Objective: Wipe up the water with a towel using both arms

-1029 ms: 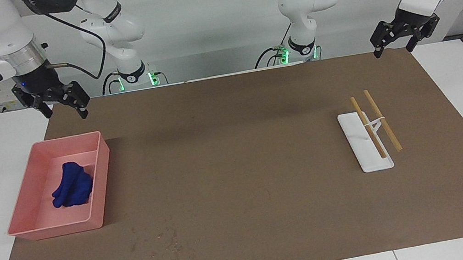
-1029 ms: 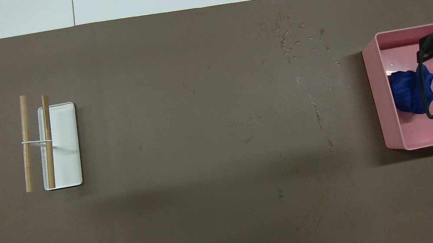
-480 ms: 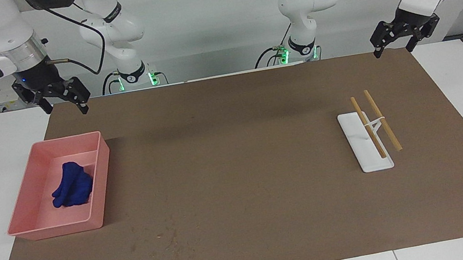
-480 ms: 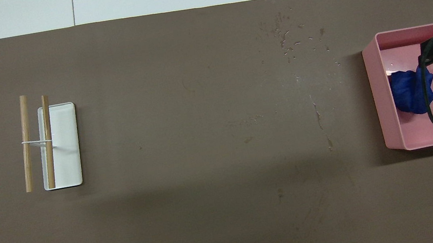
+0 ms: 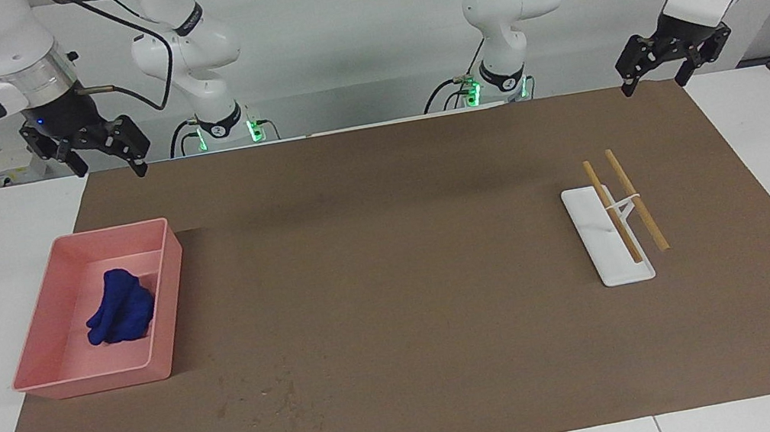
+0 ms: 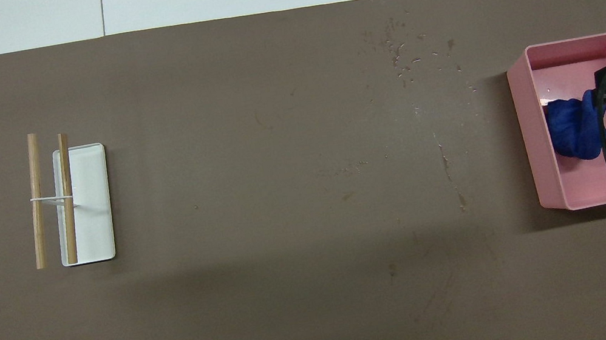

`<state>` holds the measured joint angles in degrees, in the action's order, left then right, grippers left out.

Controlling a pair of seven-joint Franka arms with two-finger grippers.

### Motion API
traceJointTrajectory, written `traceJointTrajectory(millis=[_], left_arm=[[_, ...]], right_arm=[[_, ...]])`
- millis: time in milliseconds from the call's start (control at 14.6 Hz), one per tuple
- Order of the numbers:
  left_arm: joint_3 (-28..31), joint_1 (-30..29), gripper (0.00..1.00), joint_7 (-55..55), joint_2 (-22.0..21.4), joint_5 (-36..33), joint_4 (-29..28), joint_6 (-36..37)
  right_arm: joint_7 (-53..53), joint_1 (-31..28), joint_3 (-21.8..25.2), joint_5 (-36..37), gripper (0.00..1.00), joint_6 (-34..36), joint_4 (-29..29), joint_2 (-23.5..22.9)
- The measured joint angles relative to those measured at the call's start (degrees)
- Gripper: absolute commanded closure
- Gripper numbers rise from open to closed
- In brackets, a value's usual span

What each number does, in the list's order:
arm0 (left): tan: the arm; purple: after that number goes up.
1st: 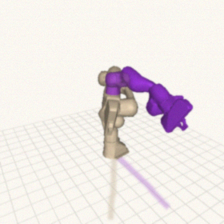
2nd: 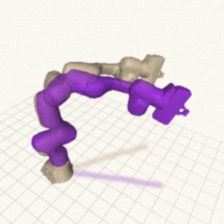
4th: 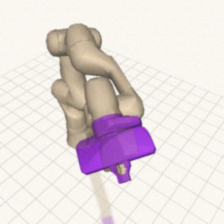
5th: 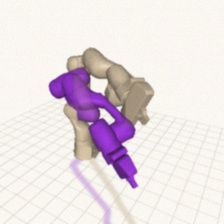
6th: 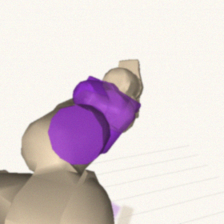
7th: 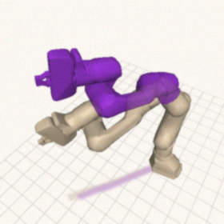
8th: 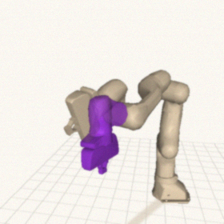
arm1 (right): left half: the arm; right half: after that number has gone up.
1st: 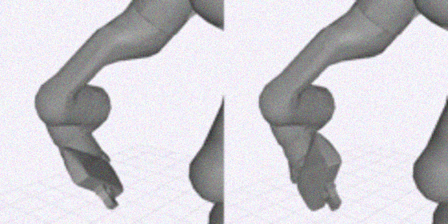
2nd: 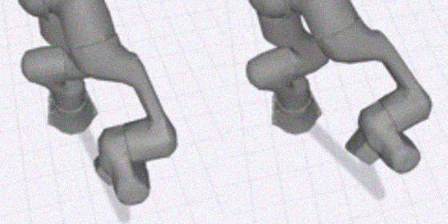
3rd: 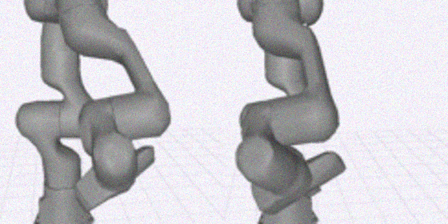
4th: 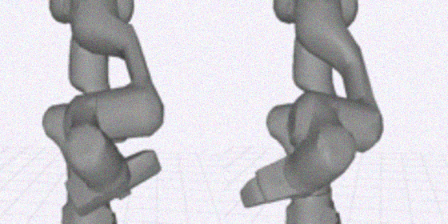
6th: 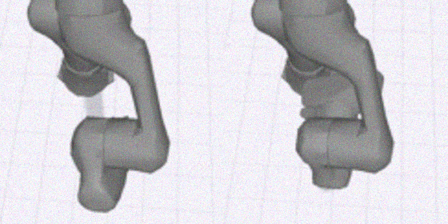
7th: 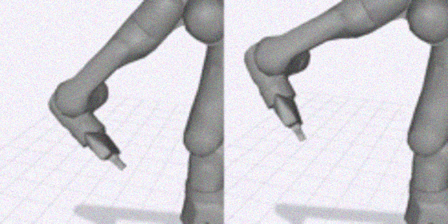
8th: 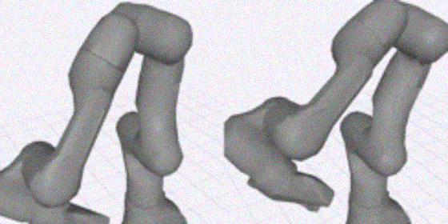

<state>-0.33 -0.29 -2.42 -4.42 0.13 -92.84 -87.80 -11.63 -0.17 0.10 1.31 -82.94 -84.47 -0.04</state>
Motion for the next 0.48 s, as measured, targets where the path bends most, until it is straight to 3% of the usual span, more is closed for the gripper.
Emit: traceJointTrajectory(millis=[480], left_arm=[[0.00, 0.00, 0.00, 0.00, 0.00, 0.00, 0.00, 0.00]], right_arm=[[1.36, -0.02, 0.47, -0.02, 0.00, 1.41, -0.11, 0.00]])
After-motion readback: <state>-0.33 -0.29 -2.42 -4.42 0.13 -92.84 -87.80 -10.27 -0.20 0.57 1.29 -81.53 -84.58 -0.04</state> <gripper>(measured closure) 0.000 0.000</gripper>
